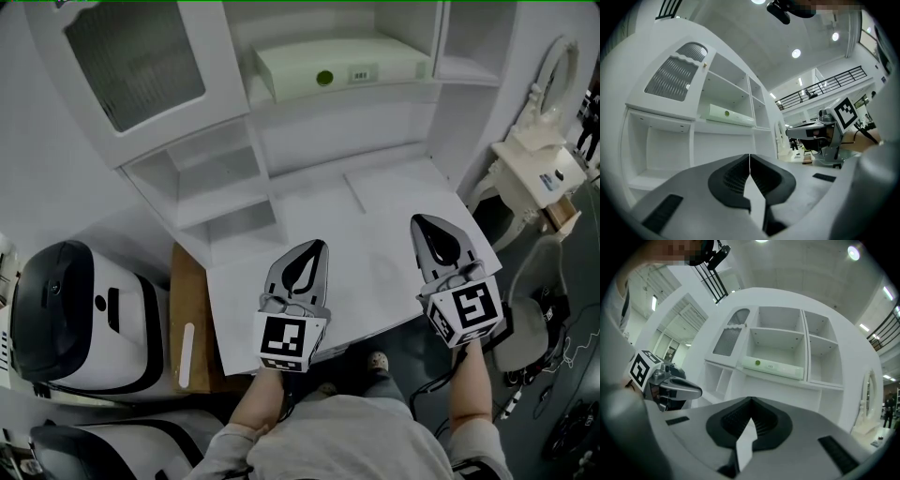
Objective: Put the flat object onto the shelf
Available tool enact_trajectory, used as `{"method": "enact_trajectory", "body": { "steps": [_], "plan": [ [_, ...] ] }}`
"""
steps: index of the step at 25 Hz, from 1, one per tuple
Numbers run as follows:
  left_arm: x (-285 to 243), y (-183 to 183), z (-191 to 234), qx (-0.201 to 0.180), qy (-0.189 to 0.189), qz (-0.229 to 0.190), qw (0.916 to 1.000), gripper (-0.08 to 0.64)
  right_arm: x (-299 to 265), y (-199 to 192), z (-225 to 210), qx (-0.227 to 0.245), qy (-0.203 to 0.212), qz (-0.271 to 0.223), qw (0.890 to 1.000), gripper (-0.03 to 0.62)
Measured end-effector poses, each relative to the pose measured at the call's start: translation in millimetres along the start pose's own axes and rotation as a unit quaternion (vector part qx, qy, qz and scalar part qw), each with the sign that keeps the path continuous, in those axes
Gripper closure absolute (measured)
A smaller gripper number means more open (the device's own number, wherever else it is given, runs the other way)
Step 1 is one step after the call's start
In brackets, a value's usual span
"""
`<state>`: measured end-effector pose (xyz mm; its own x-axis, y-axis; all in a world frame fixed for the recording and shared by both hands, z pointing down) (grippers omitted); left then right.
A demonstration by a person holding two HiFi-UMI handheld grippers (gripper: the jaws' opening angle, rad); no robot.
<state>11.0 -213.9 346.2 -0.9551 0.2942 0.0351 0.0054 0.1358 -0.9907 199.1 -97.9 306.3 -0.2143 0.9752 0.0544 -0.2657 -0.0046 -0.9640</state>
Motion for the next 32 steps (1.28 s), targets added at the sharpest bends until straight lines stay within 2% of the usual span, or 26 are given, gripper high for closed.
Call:
{"method": "enact_trajectory", "body": {
  "steps": [14, 32],
  "plan": [
    [13, -7, 1, 0.005, -0.012, 0.002, 0.9999, 0.545, 22, -34, 32, -0.064, -0.010, 0.028, 0.998, 0.583],
    [4, -1, 5, 0.004, -0.014, -0.009, 0.9998, 0.545, 18, -29, 36, -0.089, 0.003, 0.014, 0.996, 0.583]
  ]
}}
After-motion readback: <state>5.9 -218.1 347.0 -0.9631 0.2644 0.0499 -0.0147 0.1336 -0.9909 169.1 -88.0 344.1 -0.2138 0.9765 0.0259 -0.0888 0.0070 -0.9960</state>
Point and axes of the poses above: the fingertips, and each gripper's own axes: x backward along the fingers, z to its left, y out of its top, the point moved 8 cm from there along x, backward along the fingers, and after that the axes turned 8 degrees about -y, right-handed, at the moved point
